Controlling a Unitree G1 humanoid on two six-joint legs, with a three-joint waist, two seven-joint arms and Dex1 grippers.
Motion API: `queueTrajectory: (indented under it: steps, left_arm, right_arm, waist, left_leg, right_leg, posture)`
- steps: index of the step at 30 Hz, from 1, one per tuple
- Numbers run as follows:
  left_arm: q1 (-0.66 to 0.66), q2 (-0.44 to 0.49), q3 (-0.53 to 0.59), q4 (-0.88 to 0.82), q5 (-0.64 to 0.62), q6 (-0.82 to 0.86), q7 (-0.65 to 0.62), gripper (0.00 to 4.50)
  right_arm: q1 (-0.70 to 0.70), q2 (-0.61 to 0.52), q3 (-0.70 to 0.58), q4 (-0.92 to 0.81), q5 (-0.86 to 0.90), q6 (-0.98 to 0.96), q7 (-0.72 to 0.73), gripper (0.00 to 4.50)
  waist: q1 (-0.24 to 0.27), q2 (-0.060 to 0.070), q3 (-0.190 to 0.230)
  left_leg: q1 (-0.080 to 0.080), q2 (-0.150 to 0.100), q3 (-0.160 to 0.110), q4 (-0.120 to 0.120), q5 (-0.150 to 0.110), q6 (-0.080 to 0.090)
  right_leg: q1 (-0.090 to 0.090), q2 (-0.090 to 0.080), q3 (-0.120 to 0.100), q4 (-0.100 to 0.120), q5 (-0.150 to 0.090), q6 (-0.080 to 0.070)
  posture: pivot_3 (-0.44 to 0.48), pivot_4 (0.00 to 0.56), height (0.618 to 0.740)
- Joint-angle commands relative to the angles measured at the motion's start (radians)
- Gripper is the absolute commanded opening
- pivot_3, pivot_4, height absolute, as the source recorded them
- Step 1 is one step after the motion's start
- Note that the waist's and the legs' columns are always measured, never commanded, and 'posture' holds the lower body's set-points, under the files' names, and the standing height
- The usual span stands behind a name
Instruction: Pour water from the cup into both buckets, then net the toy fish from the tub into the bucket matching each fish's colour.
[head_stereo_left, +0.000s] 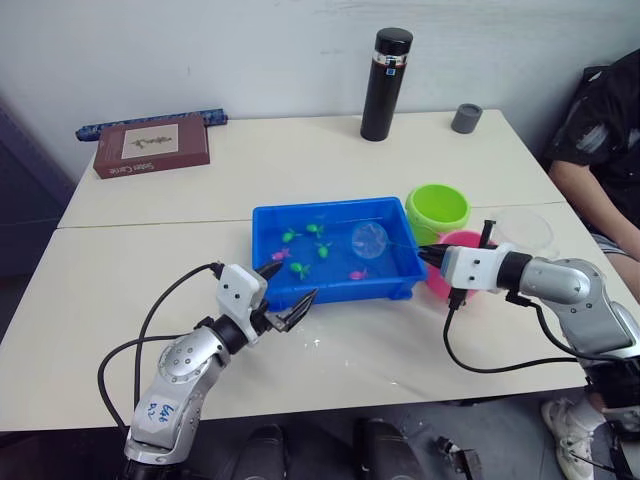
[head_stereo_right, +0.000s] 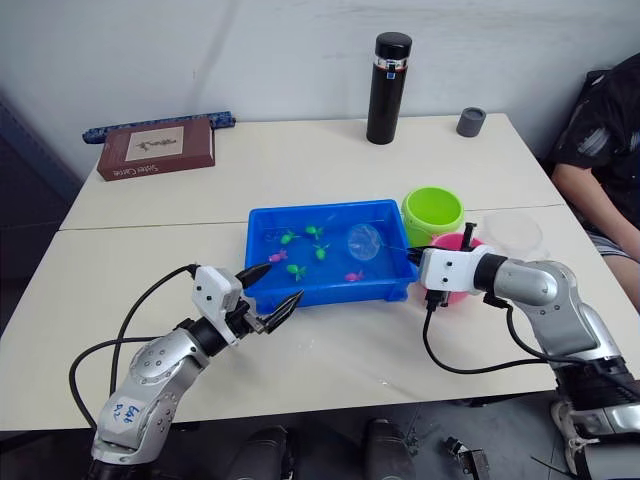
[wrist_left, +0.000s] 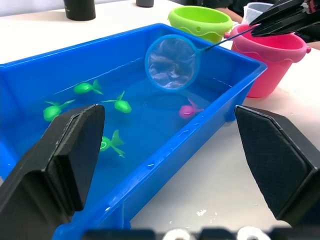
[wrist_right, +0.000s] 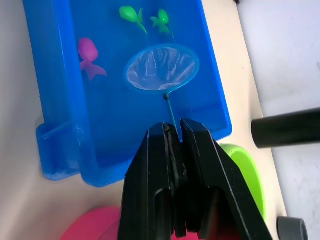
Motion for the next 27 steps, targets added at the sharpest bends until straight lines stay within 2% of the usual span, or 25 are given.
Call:
queueTrajectory:
  steps: [1, 12, 21, 27]
  left_arm:
    - [0.001, 0.002, 0.001, -0.047, -0.005, -0.009, 0.004, 4.45]
    - [-0.003, 0.007, 0.006, -0.049, -0.007, -0.009, 0.001, 4.45]
    - [-0.016, 0.001, -0.002, -0.052, -0.007, 0.001, 0.007, 4.45]
    - [-0.022, -0.004, -0.009, -0.057, -0.005, 0.009, 0.012, 4.45]
  right_arm:
    - [-0.024, 0.004, 0.003, 0.017, -0.001, -0.055, 0.01, 0.0]
    - [-0.04, 0.003, 0.018, 0.019, 0.035, -0.061, 0.09, 0.0]
    - [-0.094, 0.026, 0.014, -0.073, 0.18, 0.197, 0.246, 0.0]
    - [-0.118, 0.035, 0.024, -0.052, 0.168, 0.219, 0.271, 0.0]
  waist:
    - [0.0, 0.0, 0.0]
    - [-0.001, 0.0, 0.0]
    - [0.0, 0.0, 0.0]
    - [0.001, 0.0, 0.0]
  left_leg:
    - [0.0, 0.0, 0.0, 0.0, 0.0, 0.0]
    - [0.0, 0.0, 0.0, 0.0, 0.0, 0.0]
    - [0.0, 0.001, -0.001, 0.0, 0.0, 0.0]
    - [0.0, 0.0, -0.001, 0.0, 0.0, 0.0]
  right_leg:
    - [0.0, 0.0, 0.0, 0.0, 0.0, 0.0]
    - [0.0, 0.0, 0.0, 0.0, 0.0, 0.0]
    - [0.0, -0.001, 0.0, 0.001, 0.0, 0.0]
    - [0.0, -0.001, 0.0, 0.001, 0.0, 0.0]
  posture:
    - [0.0, 0.15, 0.74]
    - [0.0, 0.15, 0.74]
    - [0.0, 0.15, 0.74]
    - [0.0, 0.15, 0.74]
